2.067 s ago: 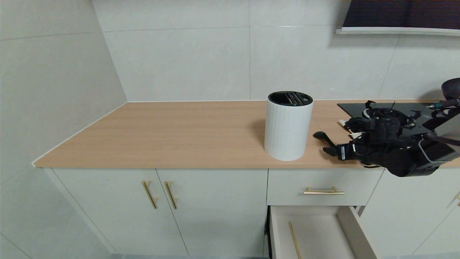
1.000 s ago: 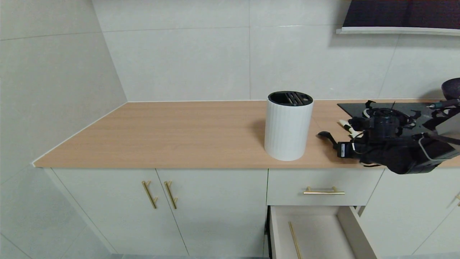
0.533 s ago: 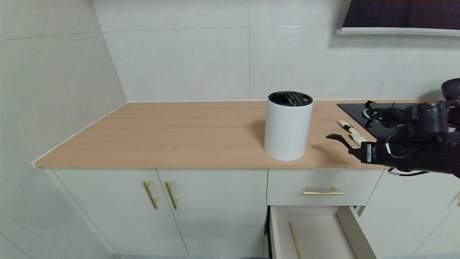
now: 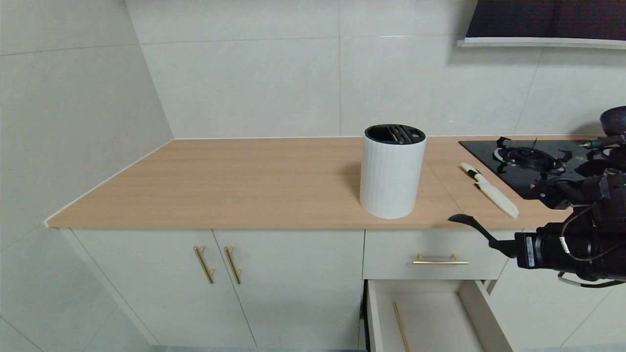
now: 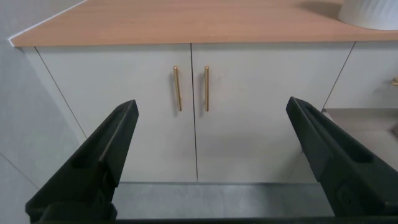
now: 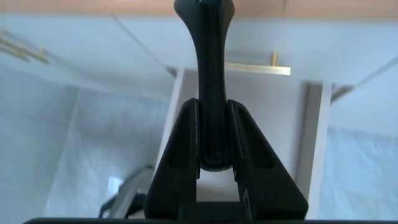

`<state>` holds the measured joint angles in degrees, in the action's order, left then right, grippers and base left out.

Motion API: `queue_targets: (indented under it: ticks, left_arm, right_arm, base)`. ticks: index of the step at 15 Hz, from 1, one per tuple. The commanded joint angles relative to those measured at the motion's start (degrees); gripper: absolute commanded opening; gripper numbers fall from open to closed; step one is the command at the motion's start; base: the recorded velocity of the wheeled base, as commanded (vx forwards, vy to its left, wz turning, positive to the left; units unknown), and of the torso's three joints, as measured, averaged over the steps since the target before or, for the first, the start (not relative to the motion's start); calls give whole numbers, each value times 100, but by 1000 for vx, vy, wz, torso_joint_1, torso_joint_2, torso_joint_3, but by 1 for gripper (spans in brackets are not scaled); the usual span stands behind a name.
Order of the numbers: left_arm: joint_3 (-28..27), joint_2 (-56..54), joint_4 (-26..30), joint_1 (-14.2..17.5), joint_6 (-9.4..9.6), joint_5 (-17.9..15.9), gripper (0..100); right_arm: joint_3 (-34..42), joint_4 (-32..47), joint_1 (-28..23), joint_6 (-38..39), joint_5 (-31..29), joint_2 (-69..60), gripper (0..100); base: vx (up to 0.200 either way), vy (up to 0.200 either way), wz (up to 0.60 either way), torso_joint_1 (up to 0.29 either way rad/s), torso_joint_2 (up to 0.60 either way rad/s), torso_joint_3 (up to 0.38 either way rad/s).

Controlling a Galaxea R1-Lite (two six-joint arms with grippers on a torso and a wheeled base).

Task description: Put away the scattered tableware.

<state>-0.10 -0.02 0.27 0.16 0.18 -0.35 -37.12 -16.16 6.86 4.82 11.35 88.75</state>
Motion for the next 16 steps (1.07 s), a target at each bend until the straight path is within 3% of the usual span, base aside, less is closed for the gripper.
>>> queue_targets:
  ticks: [1,11,16]
  left_arm:
    - [1,2,0,2,-1,0,100]
    - [1,2,0,2,-1,0,100]
    - [1,2,0,2,-1,-9,100]
  right_arm:
    - [126,-10,8,-104,-1,-86,0]
    - [337,-10,26,-534,25,283,0]
    - [416,-10,78,-763,25,450,0]
  base:
    - [0,0,0,0,0,0]
    - [0,0,0,-4,8,7]
    - [0,0,0,-176,415,241]
